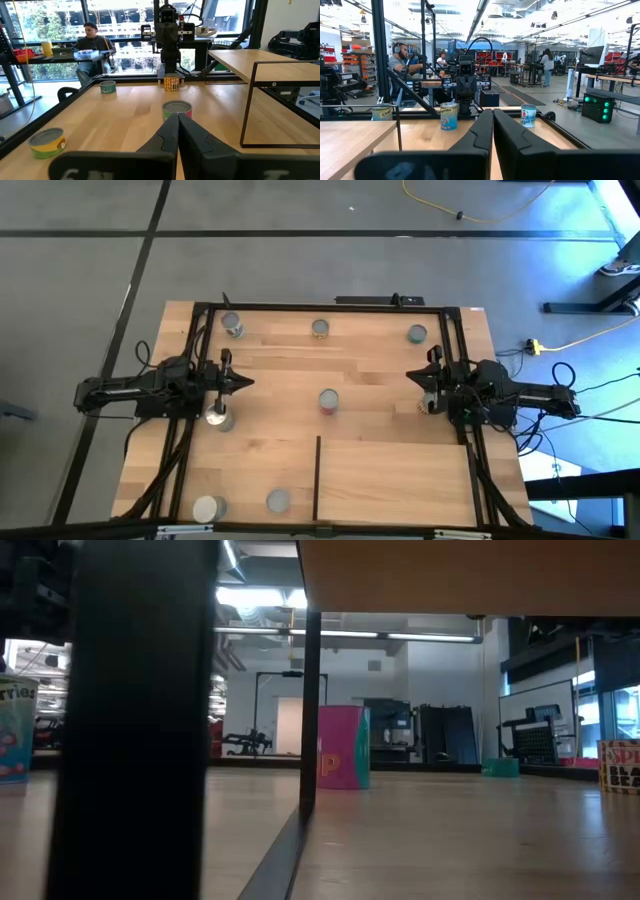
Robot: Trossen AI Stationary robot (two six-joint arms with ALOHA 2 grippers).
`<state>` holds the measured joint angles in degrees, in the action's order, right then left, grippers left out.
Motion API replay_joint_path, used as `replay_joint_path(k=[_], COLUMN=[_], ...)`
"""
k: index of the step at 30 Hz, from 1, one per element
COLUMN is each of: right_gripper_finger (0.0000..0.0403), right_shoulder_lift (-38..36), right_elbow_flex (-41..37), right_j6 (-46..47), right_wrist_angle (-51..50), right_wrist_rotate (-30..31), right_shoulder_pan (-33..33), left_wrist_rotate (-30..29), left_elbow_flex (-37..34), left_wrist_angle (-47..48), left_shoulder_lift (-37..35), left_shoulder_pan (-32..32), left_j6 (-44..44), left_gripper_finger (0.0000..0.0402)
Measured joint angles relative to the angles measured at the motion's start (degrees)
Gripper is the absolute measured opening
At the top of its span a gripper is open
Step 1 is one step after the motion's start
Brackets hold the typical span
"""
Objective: Pick and place cans onto a shelf
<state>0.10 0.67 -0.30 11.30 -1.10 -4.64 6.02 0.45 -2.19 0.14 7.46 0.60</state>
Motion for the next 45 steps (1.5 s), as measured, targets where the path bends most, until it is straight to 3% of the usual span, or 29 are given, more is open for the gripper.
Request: replay_joint_path(k=[23, 28, 32, 45], right_gripper_finger=[0.0018, 0.0018, 0.0018, 0.0006], right_shoulder_lift=[0.18, 1.57, 5.83, 32.19], right_elbow_flex=[1.15, 9.56, 18.82, 43.84], right_j6=[0.5, -5.59, -4.23, 4.91], right_wrist_angle=[-1.33, -17.81, -30.59, -50.76], right_wrist_rotate=[-1.66, 7.28, 13.53, 14.1], right_shoulder_pan=[0.04, 0.04, 0.0, 0.0], left_wrist_rotate=[0.0, 0.0, -0.11, -0.57], left_elbow_flex=[0.02, 0.01, 0.02, 0.02], left_wrist_angle=[0.02, 0.0, 0.02, 0.02], left_shoulder_lift=[0.02, 0.02, 0.02, 0.01], left_shoulder_pan=[0.0, 0.0, 0.0, 0.0], left_j6=[0.02, 0.0, 0.02, 0.0], left_gripper_finger=[0.0, 0.0, 0.0, 0.0])
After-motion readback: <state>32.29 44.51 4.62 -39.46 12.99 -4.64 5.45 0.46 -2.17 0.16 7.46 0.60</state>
